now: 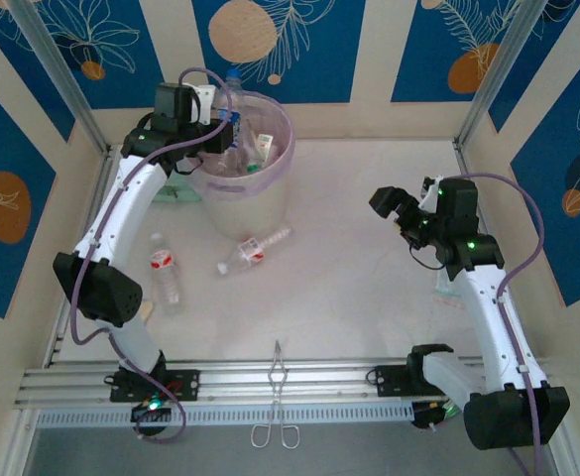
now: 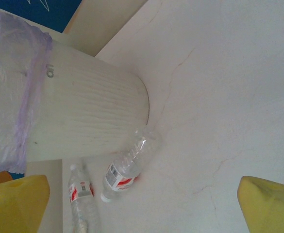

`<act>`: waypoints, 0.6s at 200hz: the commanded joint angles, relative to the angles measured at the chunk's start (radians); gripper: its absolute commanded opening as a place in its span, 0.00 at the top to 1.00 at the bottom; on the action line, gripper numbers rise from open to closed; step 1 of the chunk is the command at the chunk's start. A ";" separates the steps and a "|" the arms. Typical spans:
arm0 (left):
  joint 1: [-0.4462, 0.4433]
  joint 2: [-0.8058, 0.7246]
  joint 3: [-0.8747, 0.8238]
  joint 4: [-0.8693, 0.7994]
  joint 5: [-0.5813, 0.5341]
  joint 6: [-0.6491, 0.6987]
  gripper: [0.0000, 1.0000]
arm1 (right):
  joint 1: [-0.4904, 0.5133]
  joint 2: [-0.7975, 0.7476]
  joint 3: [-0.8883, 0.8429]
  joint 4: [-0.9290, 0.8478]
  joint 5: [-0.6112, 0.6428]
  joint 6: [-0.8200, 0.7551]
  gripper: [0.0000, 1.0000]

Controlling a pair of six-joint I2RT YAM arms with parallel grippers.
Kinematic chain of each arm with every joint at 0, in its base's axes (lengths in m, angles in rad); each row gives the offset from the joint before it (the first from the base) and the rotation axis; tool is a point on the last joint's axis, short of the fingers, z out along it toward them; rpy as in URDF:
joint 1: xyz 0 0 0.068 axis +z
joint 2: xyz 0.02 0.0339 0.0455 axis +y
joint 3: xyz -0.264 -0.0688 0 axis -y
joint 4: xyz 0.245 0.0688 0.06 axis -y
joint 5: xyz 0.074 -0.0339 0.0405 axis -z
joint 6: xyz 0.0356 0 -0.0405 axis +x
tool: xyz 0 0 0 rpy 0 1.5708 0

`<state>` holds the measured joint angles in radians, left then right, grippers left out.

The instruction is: Put the plastic bottles in the bin

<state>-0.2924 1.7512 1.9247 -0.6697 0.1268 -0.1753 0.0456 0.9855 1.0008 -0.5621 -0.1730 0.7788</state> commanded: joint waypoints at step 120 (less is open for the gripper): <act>-0.017 0.080 0.154 -0.214 -0.011 0.196 0.75 | 0.003 0.023 -0.005 0.015 -0.037 0.004 0.01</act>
<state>-0.2974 1.7893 1.9873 -0.7578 0.1593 -0.0998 0.0456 1.0119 1.0004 -0.5392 -0.1913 0.7788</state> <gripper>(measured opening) 0.328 0.994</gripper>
